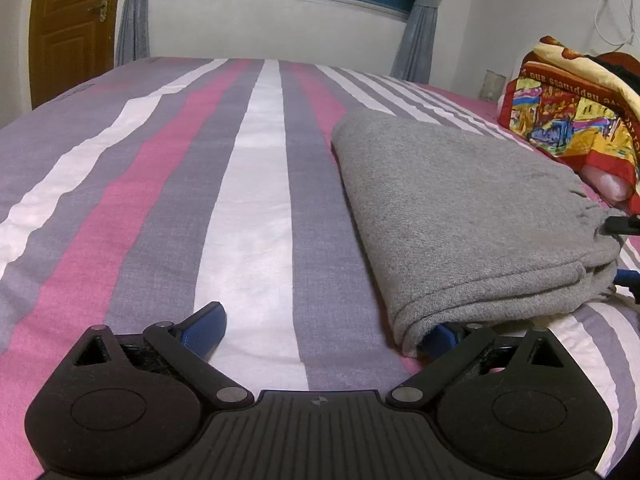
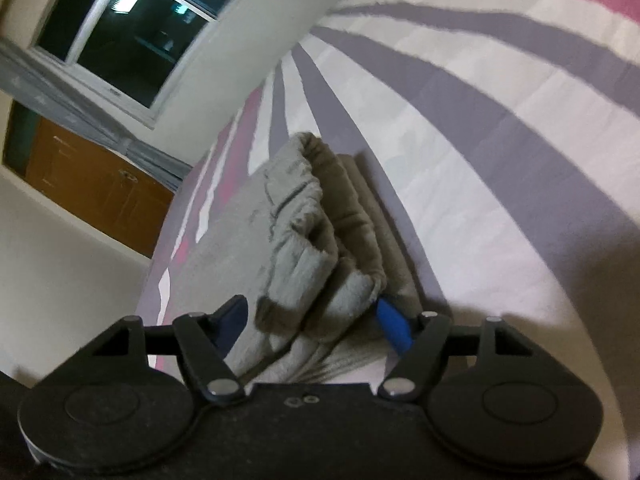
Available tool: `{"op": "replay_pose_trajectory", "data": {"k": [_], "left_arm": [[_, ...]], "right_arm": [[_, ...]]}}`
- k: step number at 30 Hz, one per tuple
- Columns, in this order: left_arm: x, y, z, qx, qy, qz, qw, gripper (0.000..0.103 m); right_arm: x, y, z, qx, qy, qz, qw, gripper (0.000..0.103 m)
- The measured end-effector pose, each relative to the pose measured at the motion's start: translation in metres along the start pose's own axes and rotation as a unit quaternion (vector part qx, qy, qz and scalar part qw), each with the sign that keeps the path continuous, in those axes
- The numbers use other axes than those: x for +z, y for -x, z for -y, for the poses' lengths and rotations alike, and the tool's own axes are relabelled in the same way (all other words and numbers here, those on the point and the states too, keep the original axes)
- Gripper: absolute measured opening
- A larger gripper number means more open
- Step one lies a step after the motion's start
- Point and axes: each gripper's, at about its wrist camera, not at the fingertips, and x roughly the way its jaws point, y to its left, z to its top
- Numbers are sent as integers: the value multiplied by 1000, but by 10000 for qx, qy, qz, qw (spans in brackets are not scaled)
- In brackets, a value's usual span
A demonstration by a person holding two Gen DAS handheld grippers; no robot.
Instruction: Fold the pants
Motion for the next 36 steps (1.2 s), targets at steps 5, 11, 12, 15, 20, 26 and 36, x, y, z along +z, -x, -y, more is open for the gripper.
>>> {"op": "replay_pose_trajectory", "data": {"k": [5,11,12,15,20,26,36], "left_arm": [[0,0,0,-8,-3,-3,10000,98],[0,0,-1,-18,3,-1,10000,98],[0,0,-1,-16,4,-2,10000,98],[0,1,-1,-20,14,7,10000,98],[-1,5,8,143,-272,108,9995,98],[0,12,-1,200,102,277,9994,98],[-3,8,-14,-150,606,257,9977,100]], "right_arm": [[8,-12,-6,-131,95,-223,9996,71],[3,-12,-18,-339,253,-316,9986,73],[4,-13,-19,-375,264,-337,9984,74],[3,-12,-29,-330,463,-347,9978,42],[-6,-13,-61,-629,1255,-129,9900,40],[10,3,-130,-24,2080,284,9777,38],[8,-11,-63,-541,1585,309,9854,37]]}}
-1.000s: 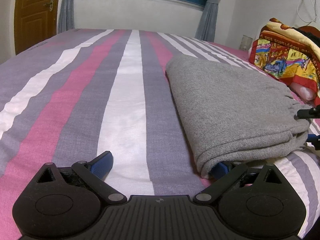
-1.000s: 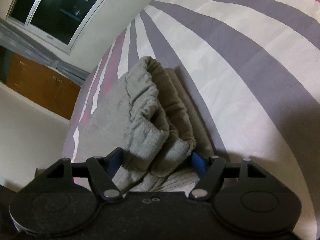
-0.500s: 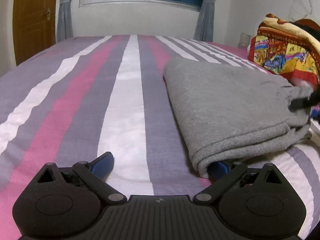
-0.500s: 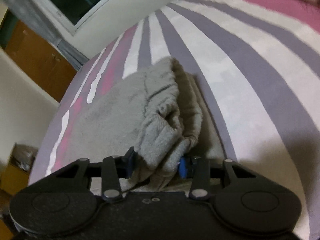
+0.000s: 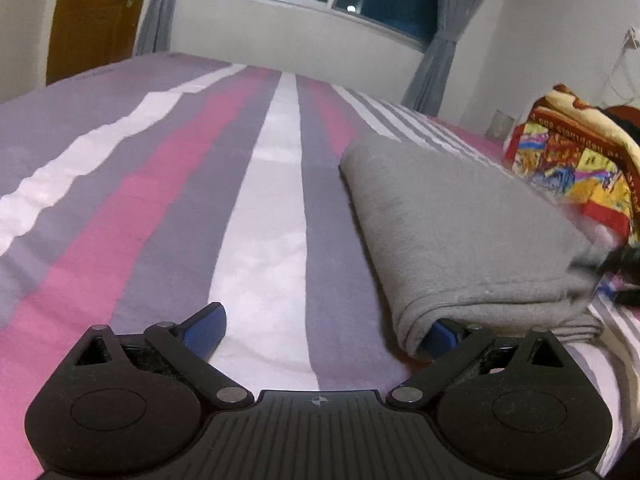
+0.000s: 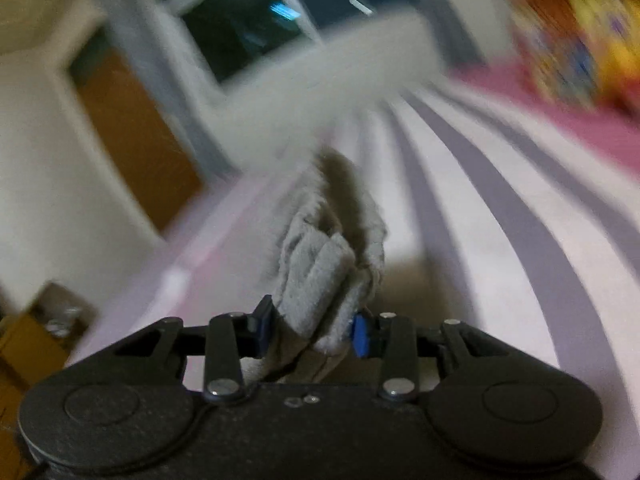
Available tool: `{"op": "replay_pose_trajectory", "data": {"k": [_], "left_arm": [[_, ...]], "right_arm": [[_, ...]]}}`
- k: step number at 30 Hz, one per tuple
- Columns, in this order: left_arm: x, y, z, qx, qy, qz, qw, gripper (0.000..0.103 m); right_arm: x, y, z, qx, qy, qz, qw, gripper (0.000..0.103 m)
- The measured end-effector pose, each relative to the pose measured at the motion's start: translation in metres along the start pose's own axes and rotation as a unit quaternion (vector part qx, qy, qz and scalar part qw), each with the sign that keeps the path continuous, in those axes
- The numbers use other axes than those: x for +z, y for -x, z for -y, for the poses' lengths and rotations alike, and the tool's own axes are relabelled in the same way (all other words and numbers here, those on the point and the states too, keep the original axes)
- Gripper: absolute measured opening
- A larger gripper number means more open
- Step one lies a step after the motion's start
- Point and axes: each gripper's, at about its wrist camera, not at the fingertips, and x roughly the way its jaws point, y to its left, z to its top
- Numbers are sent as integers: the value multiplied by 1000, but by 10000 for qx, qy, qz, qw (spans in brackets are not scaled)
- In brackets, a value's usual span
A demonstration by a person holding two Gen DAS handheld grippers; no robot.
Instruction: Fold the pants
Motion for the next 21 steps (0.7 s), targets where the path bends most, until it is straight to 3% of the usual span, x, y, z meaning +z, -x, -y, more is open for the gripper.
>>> {"op": "replay_pose_trajectory", "data": {"k": [1,2,10,21], "left_arm": [[0,-1,1,39,-32,-16,10000,100],[0,-2,0,34,-4,-27,10000,100],[1,-5,-4,3,21,-72,10000,100],[2,-7,-1,51,-104,-148,9998,100]], "right_arm": [[-10,-11,16,-120,-314,-245,9991,37],[-16,-12,23,-34,-431,-181,9989,37],[-30,9,13,12,-106,96,9999,37],[-41,3,25,44,-467,229,9986,37]]}}
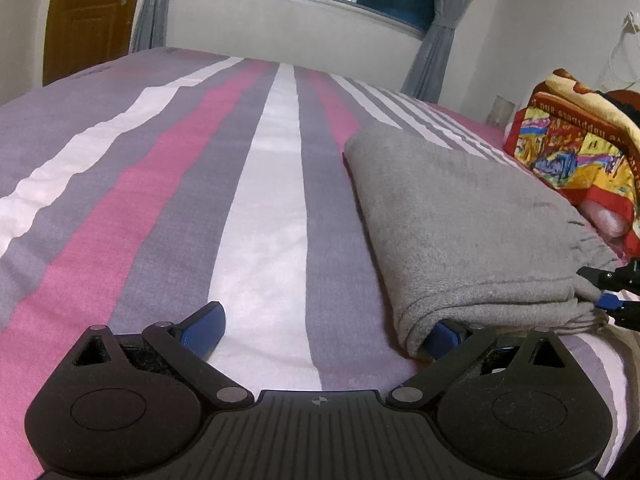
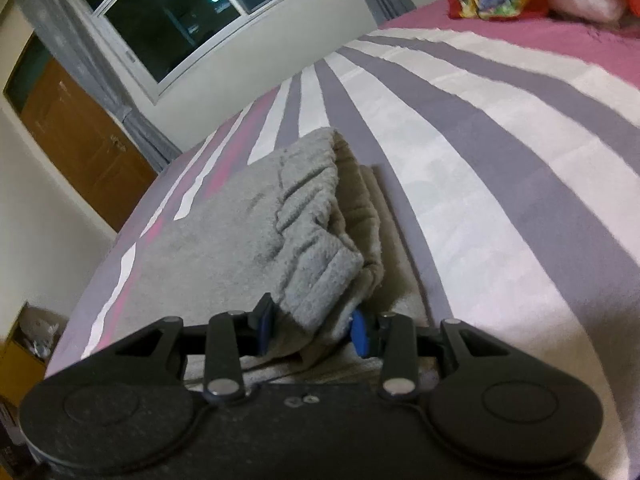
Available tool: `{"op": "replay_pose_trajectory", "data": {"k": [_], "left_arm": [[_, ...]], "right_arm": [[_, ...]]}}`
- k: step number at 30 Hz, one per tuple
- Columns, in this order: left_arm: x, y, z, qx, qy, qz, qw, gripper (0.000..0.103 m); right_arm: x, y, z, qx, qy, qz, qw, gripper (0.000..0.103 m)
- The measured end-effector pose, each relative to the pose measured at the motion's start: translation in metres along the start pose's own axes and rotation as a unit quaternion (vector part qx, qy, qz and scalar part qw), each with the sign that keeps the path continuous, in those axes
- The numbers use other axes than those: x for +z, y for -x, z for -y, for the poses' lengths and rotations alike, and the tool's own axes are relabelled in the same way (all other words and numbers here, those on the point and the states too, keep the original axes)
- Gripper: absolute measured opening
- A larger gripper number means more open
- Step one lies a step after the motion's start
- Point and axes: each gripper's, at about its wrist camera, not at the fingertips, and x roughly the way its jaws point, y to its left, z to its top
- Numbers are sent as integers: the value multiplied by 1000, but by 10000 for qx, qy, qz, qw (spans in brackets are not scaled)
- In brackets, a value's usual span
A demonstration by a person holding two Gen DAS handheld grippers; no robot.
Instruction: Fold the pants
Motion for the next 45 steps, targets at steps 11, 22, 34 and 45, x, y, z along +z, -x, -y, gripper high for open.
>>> {"op": "replay_pose_trajectory", "data": {"k": [11,22,34,45], "left_arm": [[1,2,14,247,-540,-189,9981,103],[44,58,12,202,-504,417,9977,103],[66,-35,22,-114,-347,-404,9985,103],[130,-137,36,-291,-475,-548,9969,103]], "right_arm": [[-8,-7,17,299,-68,113,9995,37],[26,49,8,181,731,446,9962,78],[50,-18,-3,-827,1543,-286,9841,88],[97,-82,-36,-1056,2404,-487,9637,84]]}}
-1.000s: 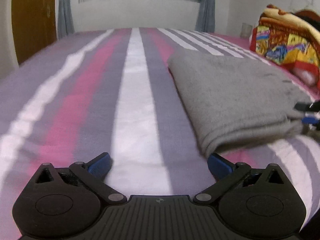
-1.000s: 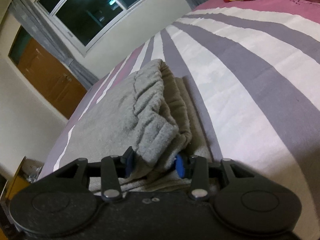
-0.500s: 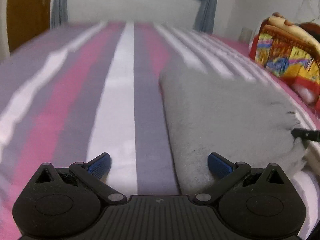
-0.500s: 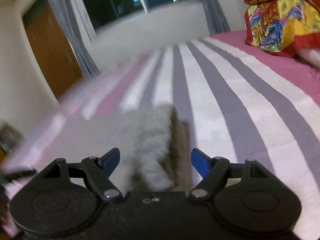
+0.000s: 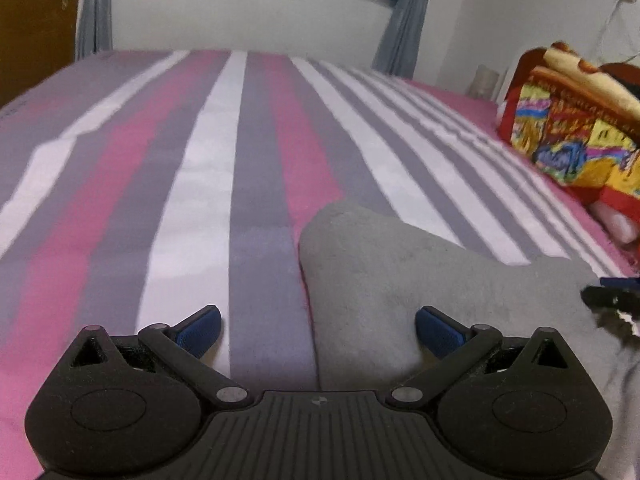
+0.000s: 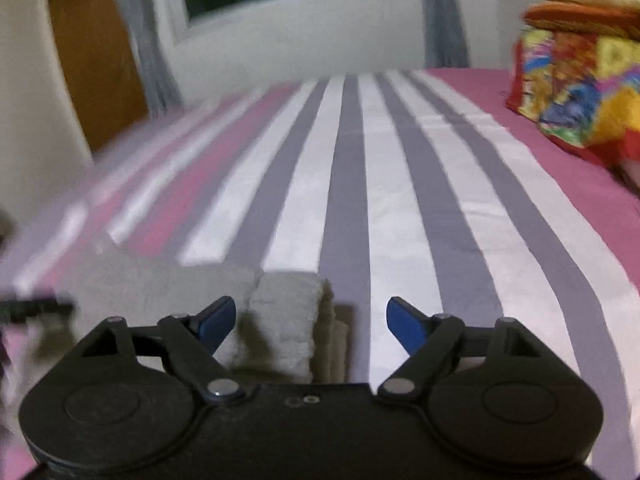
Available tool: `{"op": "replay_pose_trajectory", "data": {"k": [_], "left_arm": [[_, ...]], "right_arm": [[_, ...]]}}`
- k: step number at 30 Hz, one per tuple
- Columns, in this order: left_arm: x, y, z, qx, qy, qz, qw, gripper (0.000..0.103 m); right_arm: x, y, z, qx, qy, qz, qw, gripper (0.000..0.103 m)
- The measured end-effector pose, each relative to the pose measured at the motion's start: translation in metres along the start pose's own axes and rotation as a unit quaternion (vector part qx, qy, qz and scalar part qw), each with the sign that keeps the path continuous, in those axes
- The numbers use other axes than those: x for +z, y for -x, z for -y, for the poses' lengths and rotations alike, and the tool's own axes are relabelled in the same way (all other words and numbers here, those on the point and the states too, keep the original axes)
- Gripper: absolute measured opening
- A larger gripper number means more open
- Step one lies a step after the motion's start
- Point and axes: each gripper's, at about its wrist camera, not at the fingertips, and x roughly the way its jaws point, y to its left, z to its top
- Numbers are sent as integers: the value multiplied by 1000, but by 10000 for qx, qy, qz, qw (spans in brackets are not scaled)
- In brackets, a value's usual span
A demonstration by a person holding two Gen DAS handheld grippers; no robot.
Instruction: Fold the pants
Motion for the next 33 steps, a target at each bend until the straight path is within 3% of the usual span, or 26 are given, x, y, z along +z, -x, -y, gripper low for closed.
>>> {"op": "replay_pose_trajectory", "data": {"k": [4,8,10,14,30,33], "left_arm": [[0,-21,2,-27,-53,-37,10000,103],[7,-19,6,22,-190,-15,9998,103],[9,-19,9,59,-303,-14,9995,103],[8,-13,9,130,-313,-17,9994,103],[-44,65,33,250,-979,-39,9949,103],[-58,94,41,300,-1332,266,9903,103]], "right_arm": [[-5,-18,13,91,-328,-101,9994,98],[-5,-10,16,193,-399,121,9989,97],[-1,0,9,236,-293,359,9986,91],[1,-15,3,213,-263,-55,9994,92],[-22,31,-3,427,-518,-269,9974,94],[-29,54,-9,570,-403,-108,9975,95]]}}
